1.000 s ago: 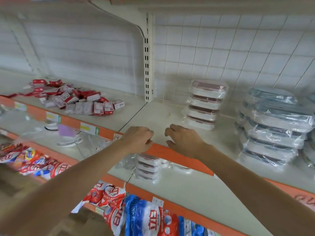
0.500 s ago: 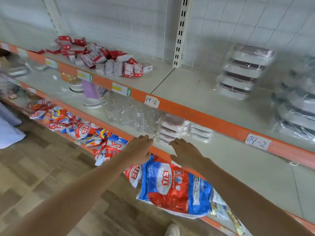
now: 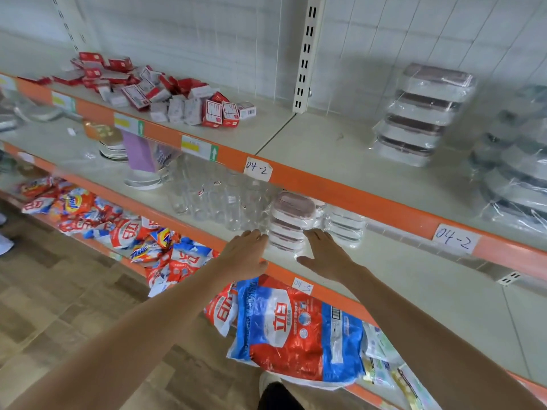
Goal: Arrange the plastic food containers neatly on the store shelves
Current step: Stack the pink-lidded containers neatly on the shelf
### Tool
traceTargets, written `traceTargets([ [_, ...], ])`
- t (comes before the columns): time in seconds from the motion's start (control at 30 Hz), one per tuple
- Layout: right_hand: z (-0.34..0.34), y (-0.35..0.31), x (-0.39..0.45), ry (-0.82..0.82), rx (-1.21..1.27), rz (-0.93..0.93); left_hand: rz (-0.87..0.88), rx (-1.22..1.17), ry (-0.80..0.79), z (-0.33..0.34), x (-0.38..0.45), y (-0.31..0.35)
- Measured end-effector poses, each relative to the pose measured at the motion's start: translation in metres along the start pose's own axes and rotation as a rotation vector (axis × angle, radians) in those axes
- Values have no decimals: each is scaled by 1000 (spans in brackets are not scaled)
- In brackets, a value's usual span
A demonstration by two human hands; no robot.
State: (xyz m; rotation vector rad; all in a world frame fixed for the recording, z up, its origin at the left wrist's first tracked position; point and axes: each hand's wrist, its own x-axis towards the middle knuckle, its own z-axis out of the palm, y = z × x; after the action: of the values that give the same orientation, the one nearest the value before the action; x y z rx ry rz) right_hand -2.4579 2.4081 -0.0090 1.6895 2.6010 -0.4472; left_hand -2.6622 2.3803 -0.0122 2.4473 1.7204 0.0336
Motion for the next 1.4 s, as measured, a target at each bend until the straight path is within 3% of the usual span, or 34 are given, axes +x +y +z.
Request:
traceTargets([
  [0.37, 38, 44, 133, 192, -2, 41, -33, -42, 99, 89, 77, -44],
  [0.57, 47, 55, 172, 150, -85, 99, -26, -86, 107, 101, 91, -61],
  [0.9, 60, 50, 120, 276, -78, 41, -53, -87, 49, 93, 98, -60],
  [1.4, 86, 75, 13, 196, 130, 182, 99, 1, -19, 84, 148, -19],
])
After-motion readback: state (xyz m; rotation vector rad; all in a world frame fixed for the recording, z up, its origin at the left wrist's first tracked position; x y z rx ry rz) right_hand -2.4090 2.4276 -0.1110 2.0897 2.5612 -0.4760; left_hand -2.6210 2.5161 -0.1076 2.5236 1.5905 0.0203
